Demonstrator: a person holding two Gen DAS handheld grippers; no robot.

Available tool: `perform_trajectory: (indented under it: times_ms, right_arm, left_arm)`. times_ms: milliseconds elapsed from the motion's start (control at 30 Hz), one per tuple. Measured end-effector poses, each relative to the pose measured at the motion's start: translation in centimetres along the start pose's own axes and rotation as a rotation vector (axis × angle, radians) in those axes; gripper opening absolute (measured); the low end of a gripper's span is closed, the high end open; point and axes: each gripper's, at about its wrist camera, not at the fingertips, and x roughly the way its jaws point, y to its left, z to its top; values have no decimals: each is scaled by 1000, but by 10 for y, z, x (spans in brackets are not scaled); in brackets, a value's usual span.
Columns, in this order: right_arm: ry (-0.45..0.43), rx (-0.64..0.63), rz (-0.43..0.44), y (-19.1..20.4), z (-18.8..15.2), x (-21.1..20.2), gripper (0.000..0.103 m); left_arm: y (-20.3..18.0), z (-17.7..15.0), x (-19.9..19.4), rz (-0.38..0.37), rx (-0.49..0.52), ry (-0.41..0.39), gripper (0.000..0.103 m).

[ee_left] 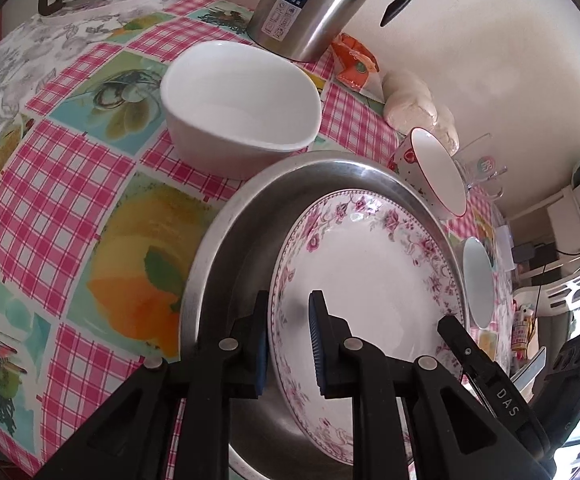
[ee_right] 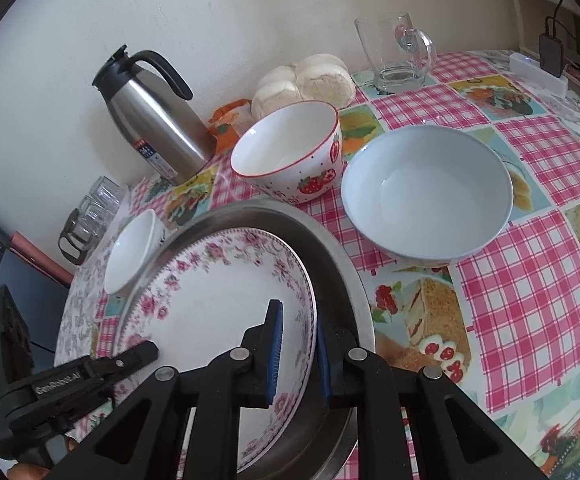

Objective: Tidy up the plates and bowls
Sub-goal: 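Lower the plate into the basin and open the right tool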

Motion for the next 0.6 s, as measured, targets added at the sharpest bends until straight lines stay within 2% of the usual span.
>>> perform_trajectory:
  times_ms: [367,600]
  right_arm:
    - [14,-92,-57,12,-6,3,16]
    - [24,-104,-56,12,-6,3,16]
  left_arm:
    - [6,-1,-4,26,-27,1,17]
    - [5,-1,-4,50,-18,2,20]
